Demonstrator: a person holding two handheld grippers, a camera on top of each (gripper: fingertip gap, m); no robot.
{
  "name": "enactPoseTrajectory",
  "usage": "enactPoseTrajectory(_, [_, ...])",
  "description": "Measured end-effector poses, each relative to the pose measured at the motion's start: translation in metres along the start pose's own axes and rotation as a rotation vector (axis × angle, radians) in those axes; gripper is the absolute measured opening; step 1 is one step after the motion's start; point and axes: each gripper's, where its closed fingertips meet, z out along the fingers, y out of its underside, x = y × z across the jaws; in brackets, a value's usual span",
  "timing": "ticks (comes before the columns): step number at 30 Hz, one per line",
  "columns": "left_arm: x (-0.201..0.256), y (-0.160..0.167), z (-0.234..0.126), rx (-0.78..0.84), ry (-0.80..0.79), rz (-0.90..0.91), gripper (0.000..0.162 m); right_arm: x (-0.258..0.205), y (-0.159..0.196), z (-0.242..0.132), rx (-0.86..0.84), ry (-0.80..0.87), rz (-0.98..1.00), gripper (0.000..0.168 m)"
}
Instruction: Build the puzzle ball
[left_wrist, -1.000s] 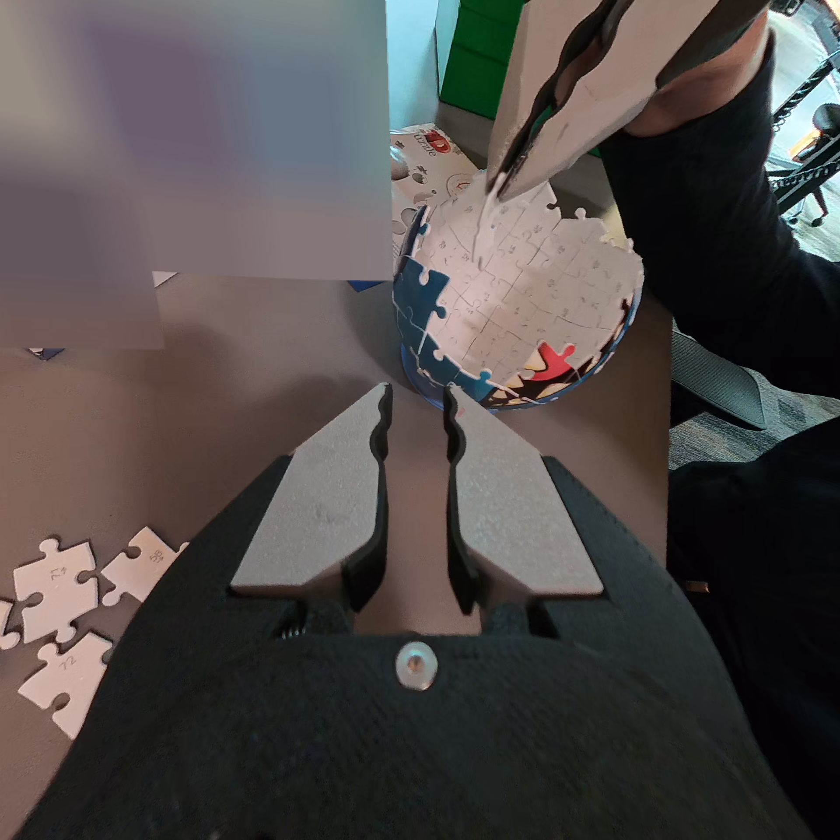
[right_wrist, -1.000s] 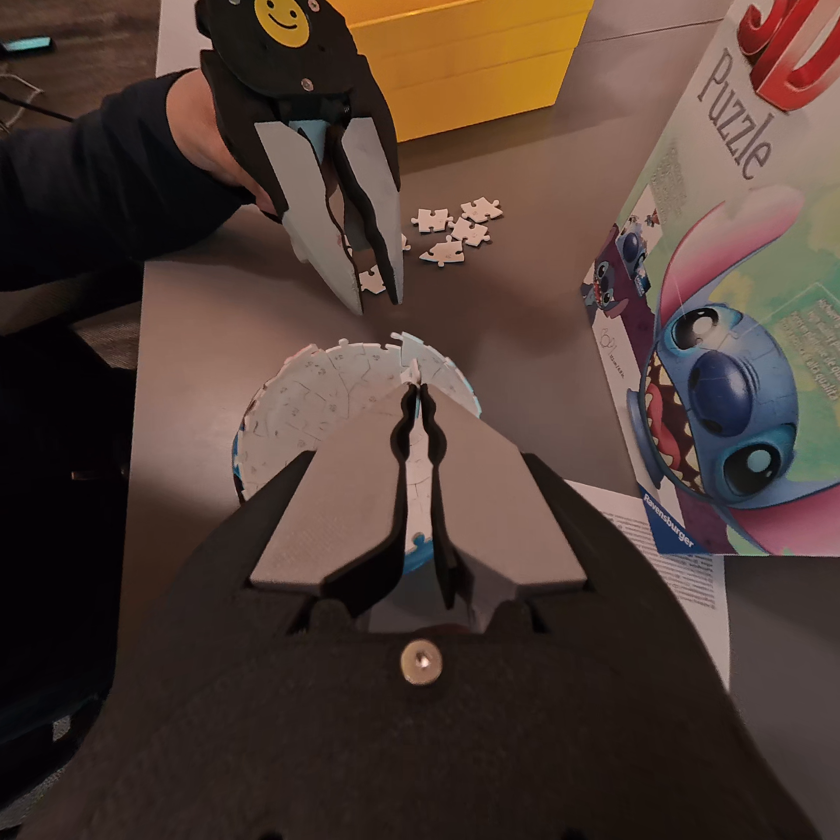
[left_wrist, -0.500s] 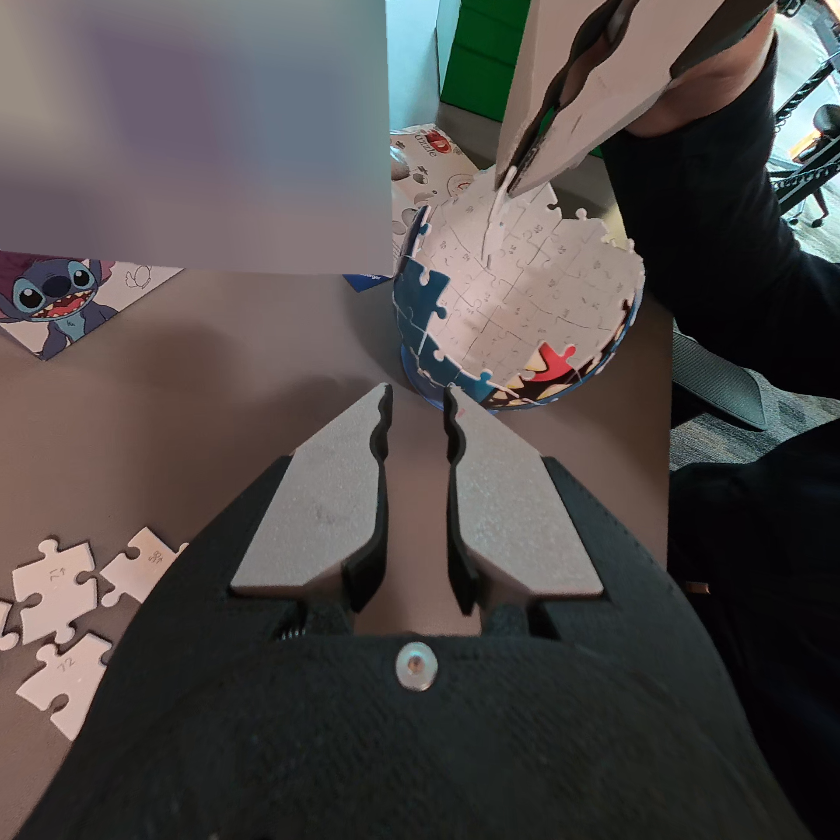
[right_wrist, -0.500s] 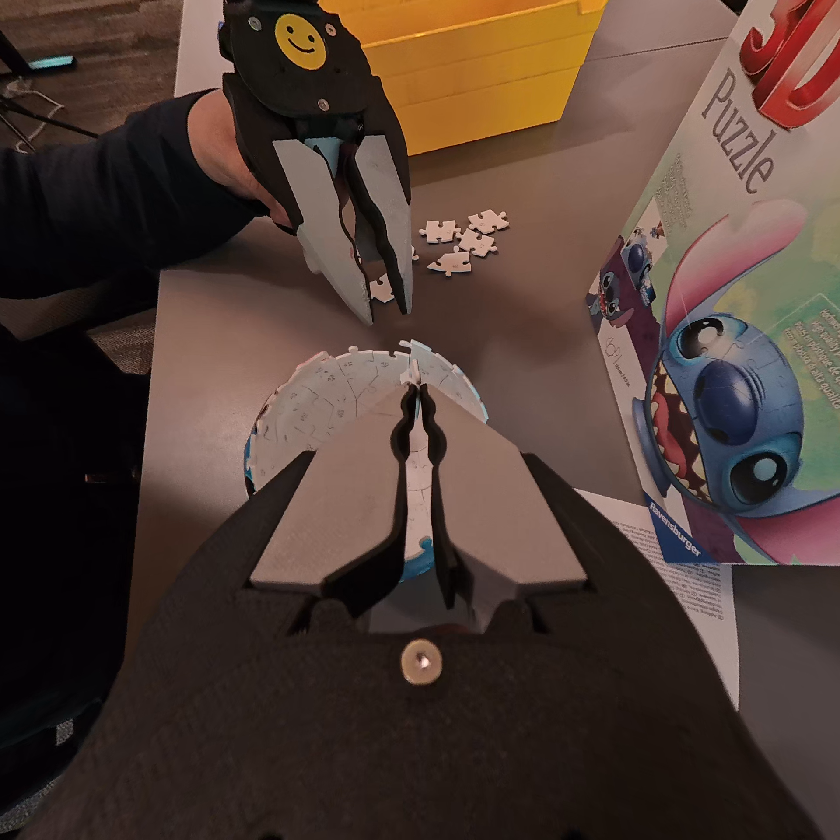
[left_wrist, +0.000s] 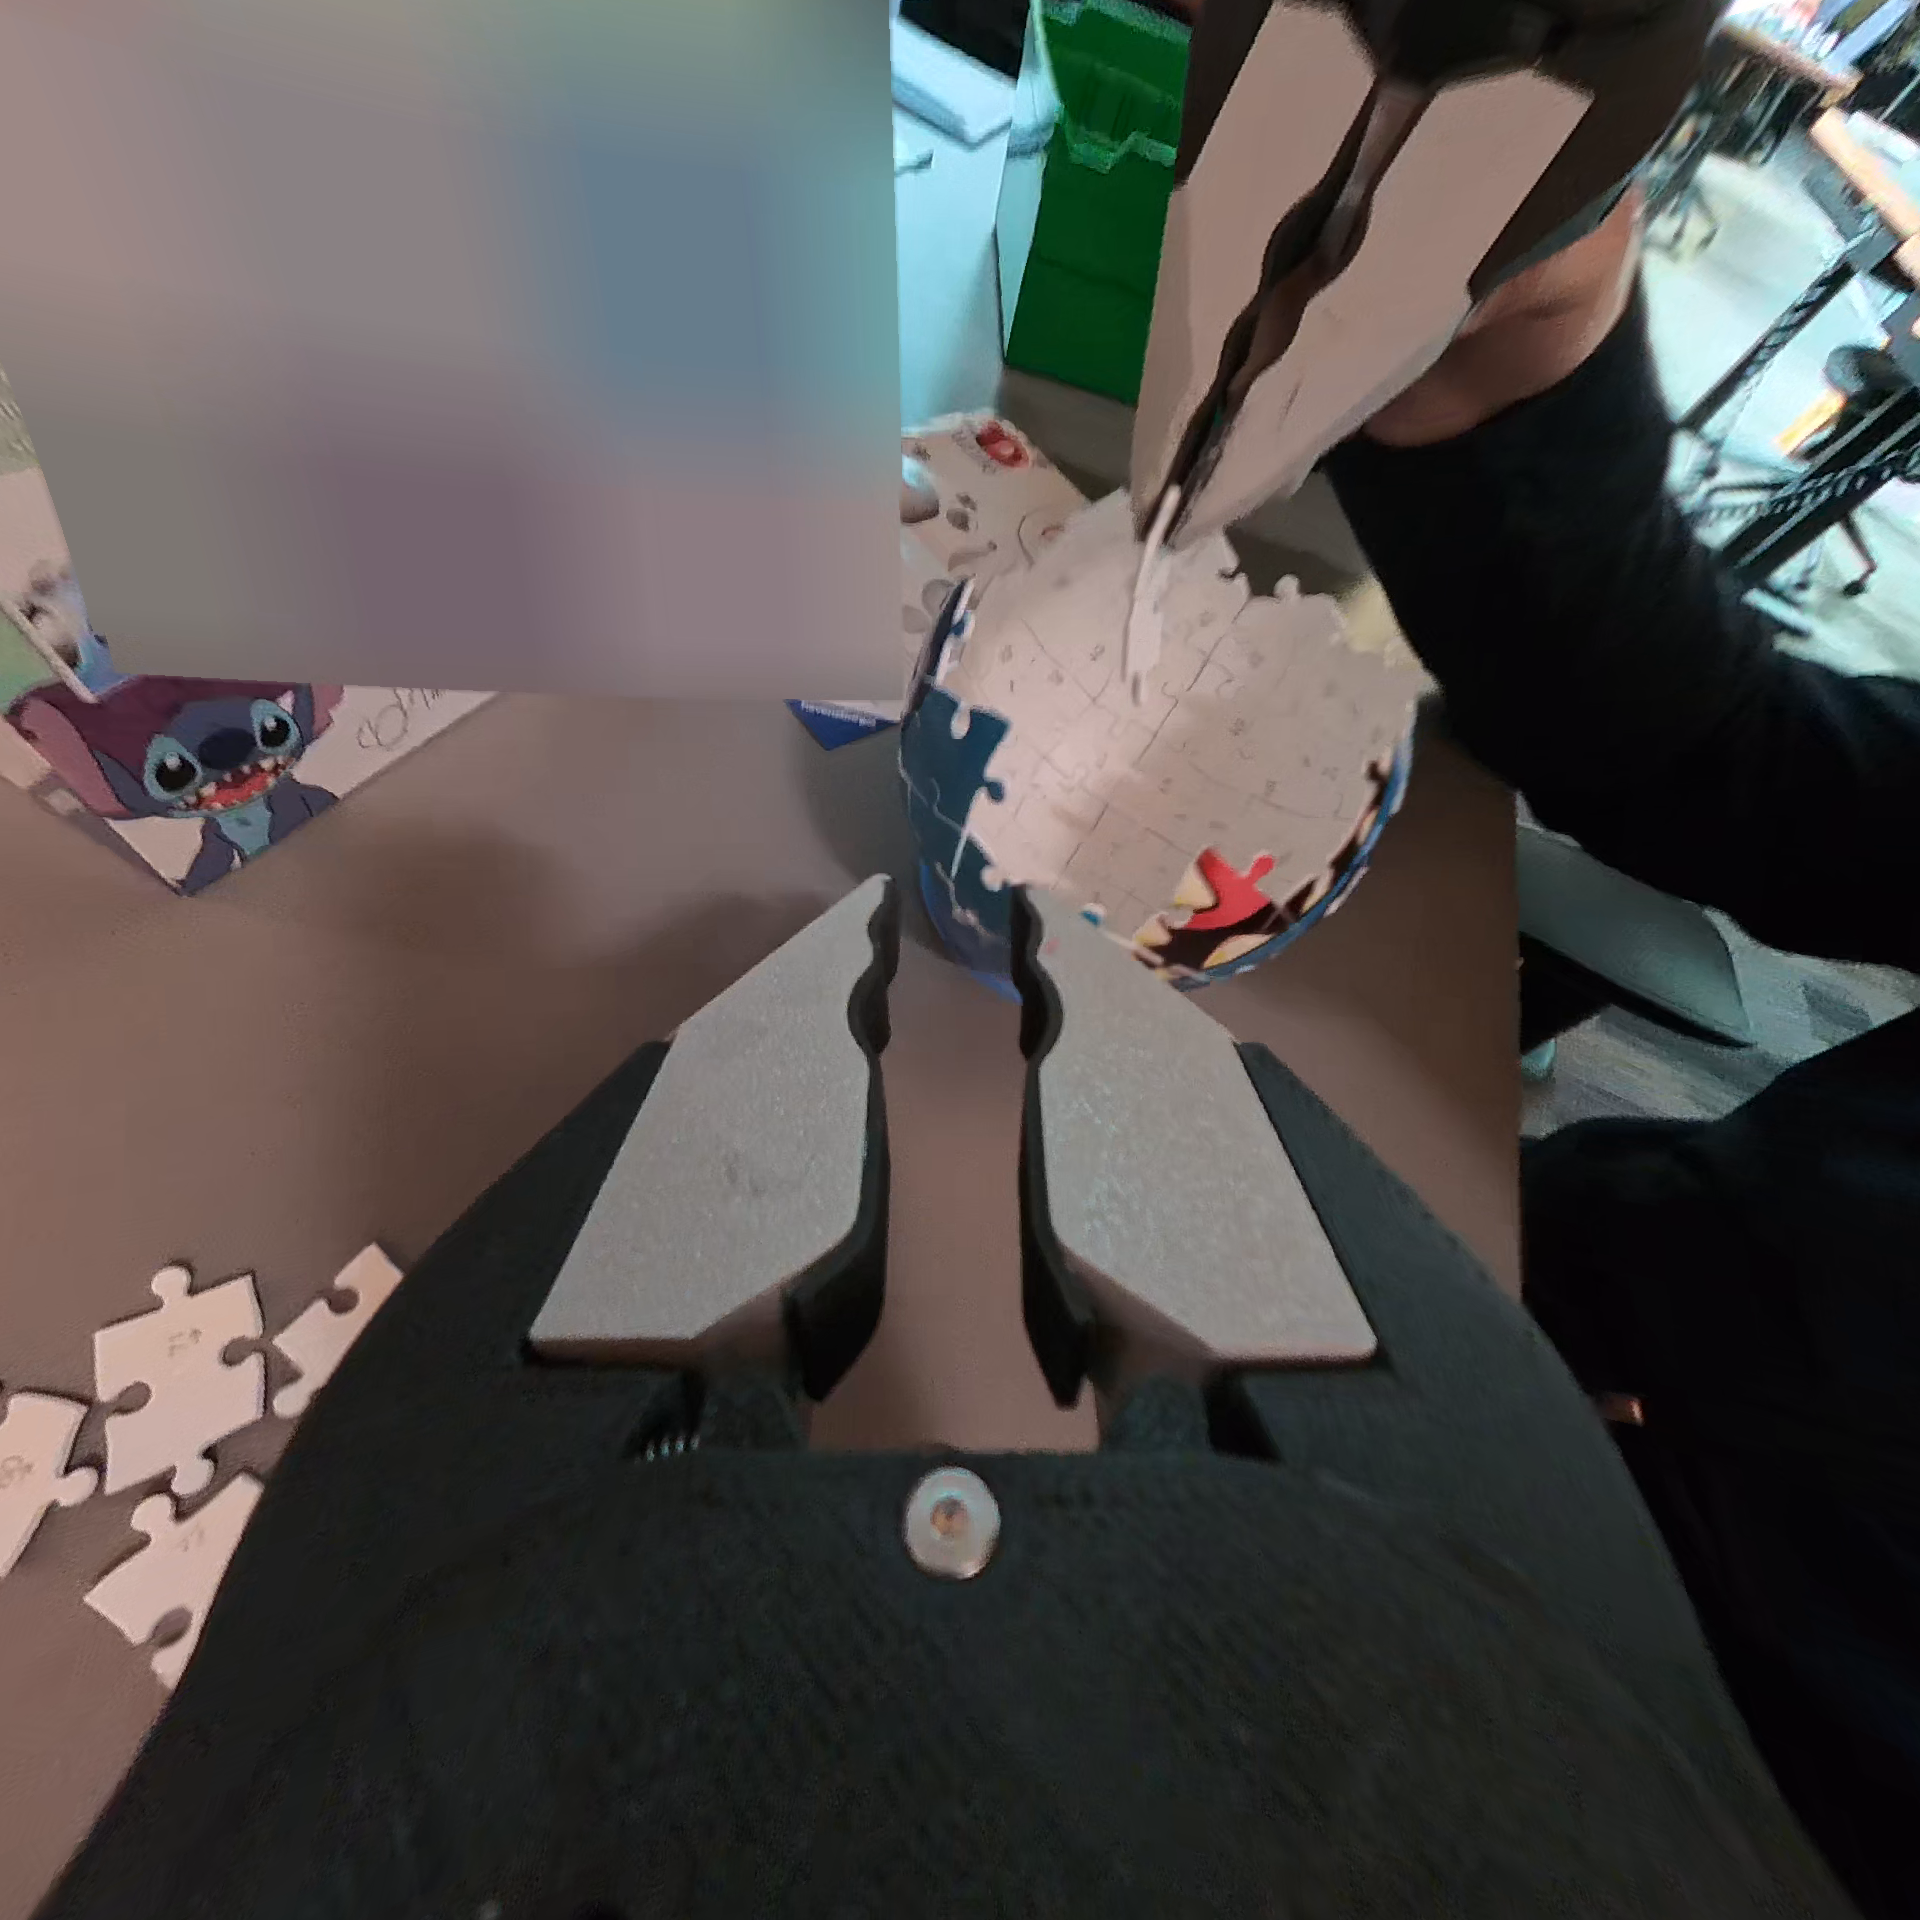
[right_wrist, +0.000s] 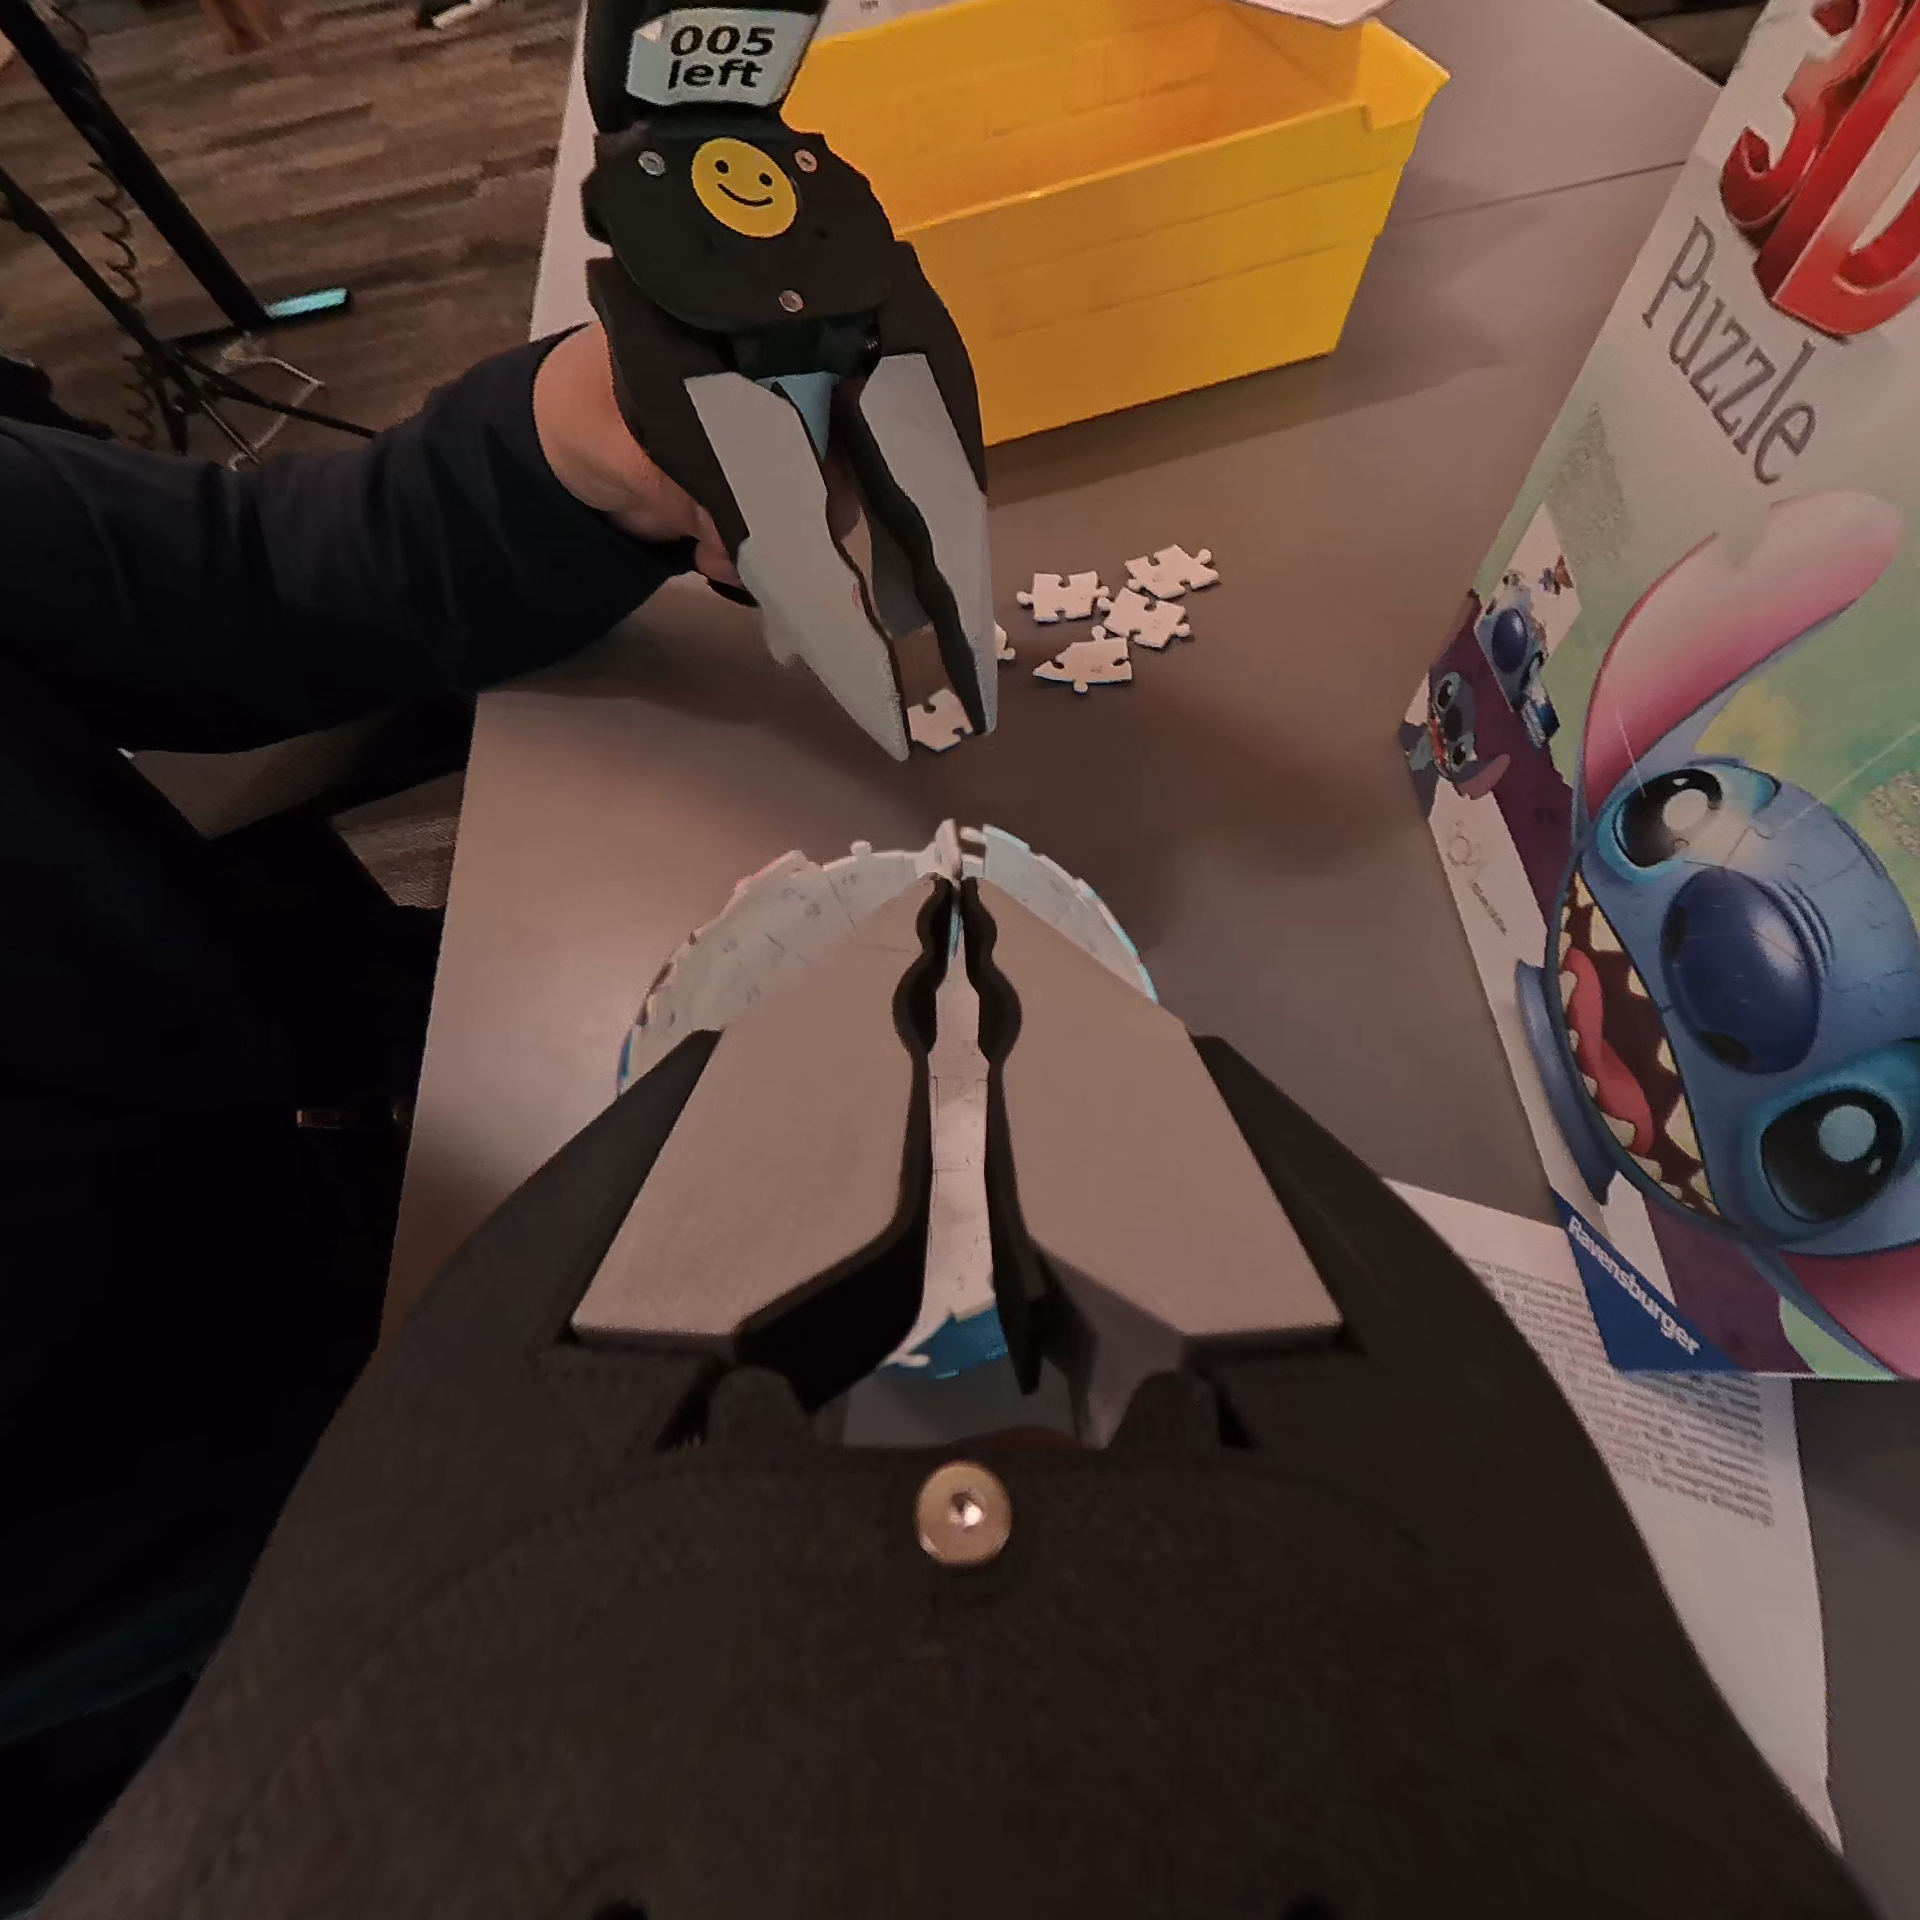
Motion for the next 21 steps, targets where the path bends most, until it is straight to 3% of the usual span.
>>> enactPoseTrajectory(1, [0.003,-0.006,-0.002,0.032,0.012,-0.002,0.018,-0.002,-0.003,0.0,0.012,-0.007,-0.005,0.0])
enactPoseTrajectory(16, [0.049,-0.026,0.013,0.123,0.155,0.013,0.02,-0.02,-0.031,0.008,0.178,-0.087,0.036,0.0])
enactPoseTrajectory(19, [0.052,-0.033,0.009,0.175,0.179,0.005,0.013,-0.02,-0.032,0.01,0.184,-0.084,0.04,0.0])
enactPoseTrajectory(21, [0.05,-0.037,0.005,0.21,0.169,0.012,0.001,-0.021,-0.031,0.012,0.183,-0.092,0.038,0.0])
